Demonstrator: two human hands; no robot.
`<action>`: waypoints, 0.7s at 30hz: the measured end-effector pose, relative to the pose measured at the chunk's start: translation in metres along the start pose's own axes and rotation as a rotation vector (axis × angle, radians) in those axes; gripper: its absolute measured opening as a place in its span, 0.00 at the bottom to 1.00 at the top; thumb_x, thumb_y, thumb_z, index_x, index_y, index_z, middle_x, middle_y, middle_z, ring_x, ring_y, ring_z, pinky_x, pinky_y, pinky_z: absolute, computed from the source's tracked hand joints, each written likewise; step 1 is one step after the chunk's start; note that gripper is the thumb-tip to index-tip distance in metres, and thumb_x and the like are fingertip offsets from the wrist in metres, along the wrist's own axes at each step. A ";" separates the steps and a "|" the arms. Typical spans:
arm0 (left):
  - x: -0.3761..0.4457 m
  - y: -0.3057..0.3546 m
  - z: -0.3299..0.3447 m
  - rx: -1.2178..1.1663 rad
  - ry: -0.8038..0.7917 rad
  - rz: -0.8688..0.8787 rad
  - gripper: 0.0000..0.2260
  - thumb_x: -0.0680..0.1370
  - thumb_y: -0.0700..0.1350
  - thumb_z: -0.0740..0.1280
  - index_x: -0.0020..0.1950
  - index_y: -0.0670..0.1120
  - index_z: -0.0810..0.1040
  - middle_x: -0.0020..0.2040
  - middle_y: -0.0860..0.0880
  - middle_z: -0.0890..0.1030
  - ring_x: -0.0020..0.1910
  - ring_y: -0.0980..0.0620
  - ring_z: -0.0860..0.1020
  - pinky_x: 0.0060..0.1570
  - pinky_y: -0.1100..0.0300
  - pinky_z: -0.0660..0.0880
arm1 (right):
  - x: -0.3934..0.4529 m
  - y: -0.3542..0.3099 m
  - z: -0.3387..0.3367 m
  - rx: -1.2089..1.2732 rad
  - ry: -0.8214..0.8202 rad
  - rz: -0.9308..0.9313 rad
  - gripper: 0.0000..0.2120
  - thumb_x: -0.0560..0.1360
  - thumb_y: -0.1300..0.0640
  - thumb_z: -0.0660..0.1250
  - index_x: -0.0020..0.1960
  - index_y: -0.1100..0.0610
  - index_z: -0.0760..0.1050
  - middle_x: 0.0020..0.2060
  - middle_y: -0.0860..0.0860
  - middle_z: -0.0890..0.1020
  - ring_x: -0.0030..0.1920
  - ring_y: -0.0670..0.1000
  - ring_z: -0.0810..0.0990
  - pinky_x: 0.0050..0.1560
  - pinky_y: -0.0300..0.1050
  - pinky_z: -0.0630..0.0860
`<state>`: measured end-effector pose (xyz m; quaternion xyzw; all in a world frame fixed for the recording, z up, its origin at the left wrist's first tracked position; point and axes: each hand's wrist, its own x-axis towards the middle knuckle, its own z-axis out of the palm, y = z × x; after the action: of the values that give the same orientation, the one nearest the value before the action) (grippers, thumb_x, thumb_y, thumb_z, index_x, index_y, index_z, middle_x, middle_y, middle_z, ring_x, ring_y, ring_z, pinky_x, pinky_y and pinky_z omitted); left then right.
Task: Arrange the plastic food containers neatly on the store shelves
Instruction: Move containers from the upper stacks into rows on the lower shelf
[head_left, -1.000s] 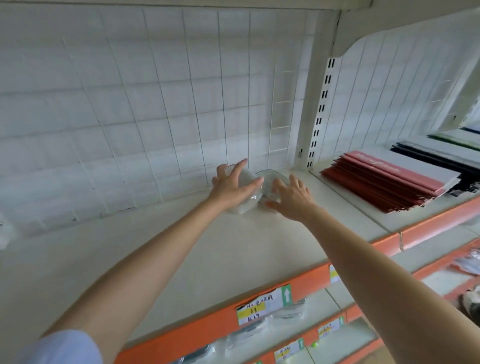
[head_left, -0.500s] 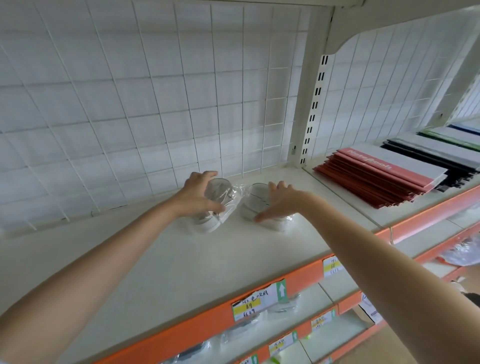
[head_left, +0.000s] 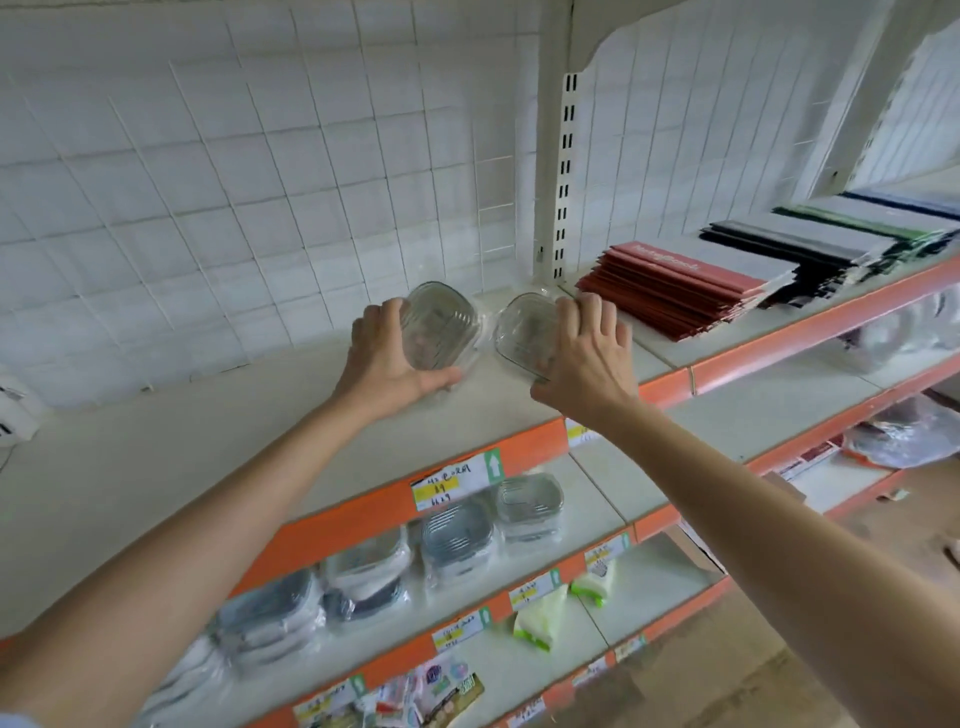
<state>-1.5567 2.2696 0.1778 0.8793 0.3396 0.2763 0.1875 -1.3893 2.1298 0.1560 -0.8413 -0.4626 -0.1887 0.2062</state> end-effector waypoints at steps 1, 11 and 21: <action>-0.010 0.010 0.003 0.008 -0.023 0.012 0.41 0.62 0.54 0.79 0.68 0.42 0.65 0.63 0.43 0.67 0.63 0.44 0.65 0.63 0.52 0.65 | -0.012 0.009 -0.005 -0.010 -0.001 0.002 0.36 0.56 0.53 0.74 0.60 0.61 0.65 0.56 0.57 0.67 0.55 0.57 0.64 0.53 0.49 0.60; -0.110 0.064 0.053 0.242 -0.139 0.223 0.44 0.63 0.59 0.77 0.71 0.42 0.63 0.65 0.42 0.67 0.64 0.43 0.65 0.64 0.50 0.64 | -0.136 0.071 -0.001 0.024 -0.195 0.111 0.41 0.60 0.46 0.74 0.65 0.61 0.62 0.59 0.57 0.66 0.57 0.57 0.64 0.54 0.50 0.62; -0.164 0.003 0.141 0.406 -0.559 0.031 0.46 0.65 0.61 0.75 0.73 0.43 0.57 0.66 0.43 0.60 0.68 0.44 0.58 0.68 0.49 0.60 | -0.229 0.095 0.083 0.038 -0.454 0.204 0.34 0.64 0.52 0.69 0.66 0.58 0.62 0.61 0.56 0.64 0.61 0.58 0.65 0.59 0.50 0.63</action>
<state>-1.5696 2.1323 0.0113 0.9454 0.3098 -0.0459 0.0905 -1.4115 1.9666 -0.0469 -0.9004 -0.4133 0.0359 0.1309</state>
